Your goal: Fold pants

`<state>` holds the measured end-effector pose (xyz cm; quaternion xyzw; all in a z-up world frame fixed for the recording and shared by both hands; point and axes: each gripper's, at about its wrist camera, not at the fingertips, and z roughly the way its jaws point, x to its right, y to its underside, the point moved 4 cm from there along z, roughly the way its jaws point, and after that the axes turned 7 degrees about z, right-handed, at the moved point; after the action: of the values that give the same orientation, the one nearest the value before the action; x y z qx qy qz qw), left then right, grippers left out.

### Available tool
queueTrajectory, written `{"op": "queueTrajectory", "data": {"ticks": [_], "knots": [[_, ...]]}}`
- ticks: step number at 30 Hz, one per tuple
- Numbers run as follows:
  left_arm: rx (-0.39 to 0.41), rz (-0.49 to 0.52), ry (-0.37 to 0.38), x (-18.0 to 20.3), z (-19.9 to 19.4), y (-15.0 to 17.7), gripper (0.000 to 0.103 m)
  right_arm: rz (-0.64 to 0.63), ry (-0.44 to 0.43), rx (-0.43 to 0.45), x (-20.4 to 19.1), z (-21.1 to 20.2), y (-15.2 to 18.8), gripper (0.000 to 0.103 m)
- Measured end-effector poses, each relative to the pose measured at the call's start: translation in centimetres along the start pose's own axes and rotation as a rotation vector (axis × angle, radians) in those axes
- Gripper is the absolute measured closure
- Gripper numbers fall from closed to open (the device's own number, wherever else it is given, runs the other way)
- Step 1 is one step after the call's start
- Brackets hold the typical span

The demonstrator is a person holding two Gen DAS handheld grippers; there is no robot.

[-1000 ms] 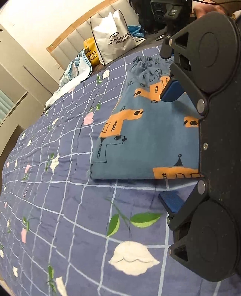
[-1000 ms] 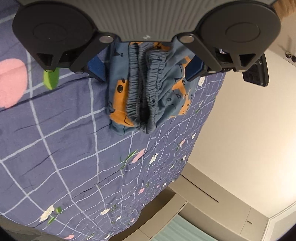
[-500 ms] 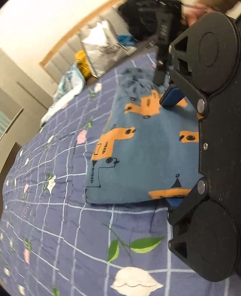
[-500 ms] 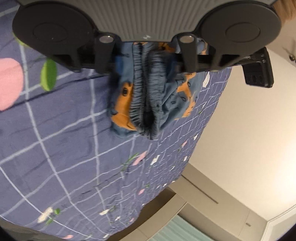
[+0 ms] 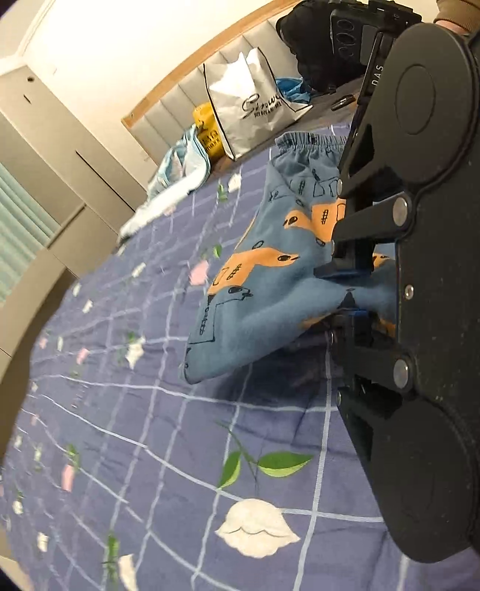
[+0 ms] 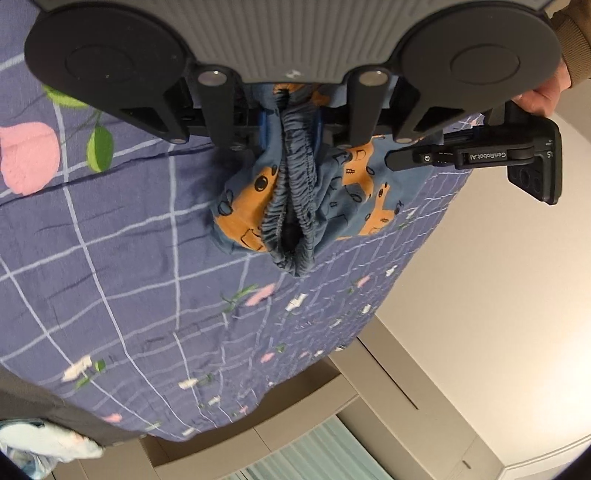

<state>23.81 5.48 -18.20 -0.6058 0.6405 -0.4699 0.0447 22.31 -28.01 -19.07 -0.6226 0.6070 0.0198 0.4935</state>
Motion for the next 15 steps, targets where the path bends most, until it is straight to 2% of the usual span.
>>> {"op": "queueTrajectory", "data": {"ticks": [5, 8, 11, 15], "knots": [[0.061, 0.036, -0.015, 1.3, -2.5, -0.4, 0.089, -0.019, -0.023, 0.019, -1.6, -1.3, -0.2, 0.079], [0.112, 0.043, -0.039, 0.8, -4.0, -2.3, 0.089, -0.047, -0.05, 0.017, -3.1, -0.8, -1.6, 0.079], [0.151, 0.03, -0.078, -0.9, -4.7, -5.4, 0.089, -0.091, -0.07, 0.013, -5.3, 1.6, -4.3, 0.079], [0.153, 0.039, -0.143, -3.9, -3.7, -10.3, 0.089, -0.142, -0.083, 0.005, -8.0, 6.3, -8.7, 0.079]]}}
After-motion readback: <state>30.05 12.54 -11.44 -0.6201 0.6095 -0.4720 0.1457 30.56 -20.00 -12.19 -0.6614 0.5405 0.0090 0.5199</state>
